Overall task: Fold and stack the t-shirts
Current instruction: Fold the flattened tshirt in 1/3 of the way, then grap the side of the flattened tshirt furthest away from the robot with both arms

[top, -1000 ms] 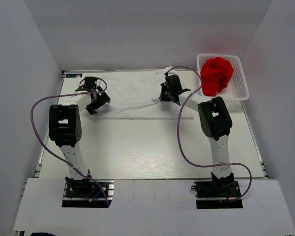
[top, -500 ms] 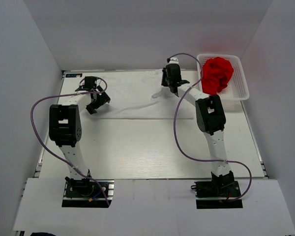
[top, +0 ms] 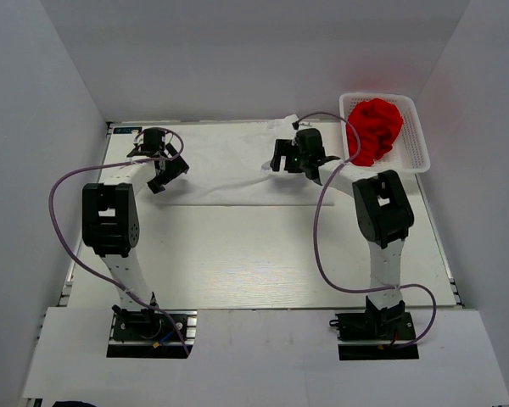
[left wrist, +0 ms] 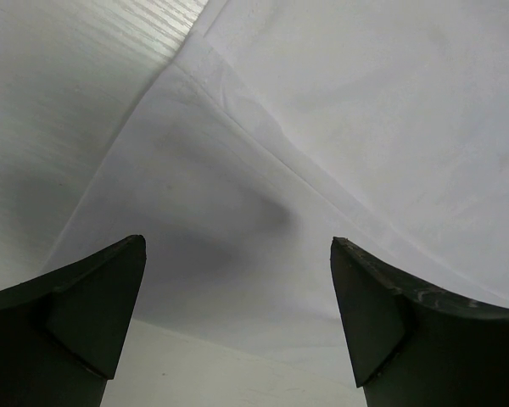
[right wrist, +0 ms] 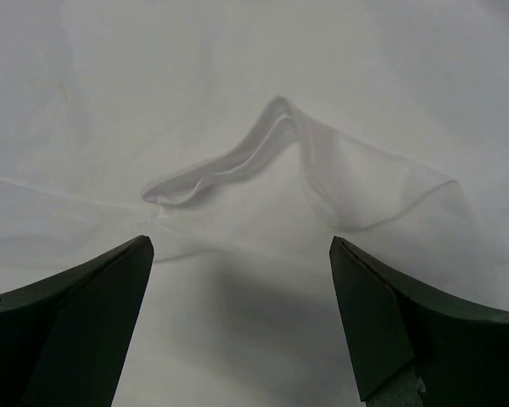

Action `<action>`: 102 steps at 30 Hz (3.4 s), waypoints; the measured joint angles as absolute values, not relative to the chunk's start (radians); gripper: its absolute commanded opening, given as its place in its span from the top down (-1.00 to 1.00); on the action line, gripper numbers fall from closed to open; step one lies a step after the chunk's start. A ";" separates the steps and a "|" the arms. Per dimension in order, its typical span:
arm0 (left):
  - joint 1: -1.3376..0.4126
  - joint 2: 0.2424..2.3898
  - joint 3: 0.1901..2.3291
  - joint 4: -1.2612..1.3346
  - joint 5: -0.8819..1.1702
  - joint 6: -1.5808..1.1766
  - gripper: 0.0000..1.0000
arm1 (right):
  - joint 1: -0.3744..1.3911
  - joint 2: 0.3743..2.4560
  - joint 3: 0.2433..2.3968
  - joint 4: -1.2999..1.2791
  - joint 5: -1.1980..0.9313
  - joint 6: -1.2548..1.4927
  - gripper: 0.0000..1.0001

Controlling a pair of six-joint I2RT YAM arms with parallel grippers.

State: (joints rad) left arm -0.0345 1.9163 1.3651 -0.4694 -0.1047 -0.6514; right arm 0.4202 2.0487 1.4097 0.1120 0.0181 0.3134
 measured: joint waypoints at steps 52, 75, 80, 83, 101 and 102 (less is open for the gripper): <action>-0.029 1.825 1.126 -0.326 -0.107 -0.657 -0.99 | 0.395 1.909 1.121 0.083 0.147 0.445 -0.81; -0.041 1.299 0.784 -0.575 -0.178 -0.810 -0.99 | 0.461 1.361 0.819 -0.222 0.102 0.332 -0.81; -0.034 1.334 0.978 -0.543 -0.233 -0.798 -0.99 | 0.459 1.452 1.008 -0.176 0.173 0.330 -0.81; -0.023 1.429 1.133 -0.537 -0.280 -0.772 -0.99 | 0.458 1.576 1.148 -0.157 0.230 0.334 -0.81; -0.017 2.187 1.740 -0.646 -0.298 -0.624 -0.92 | 0.372 2.371 2.041 -0.258 0.358 0.226 -0.81; -0.017 2.204 1.747 -0.654 -0.295 -0.620 -0.92 | 0.368 2.391 2.053 -0.251 0.350 0.218 -0.81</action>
State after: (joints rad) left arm -0.0166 2.2036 1.7466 -0.6540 -0.2955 -0.6201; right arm 0.3679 2.3909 2.0529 -0.2512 0.3500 0.2184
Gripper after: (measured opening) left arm 0.967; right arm 0.904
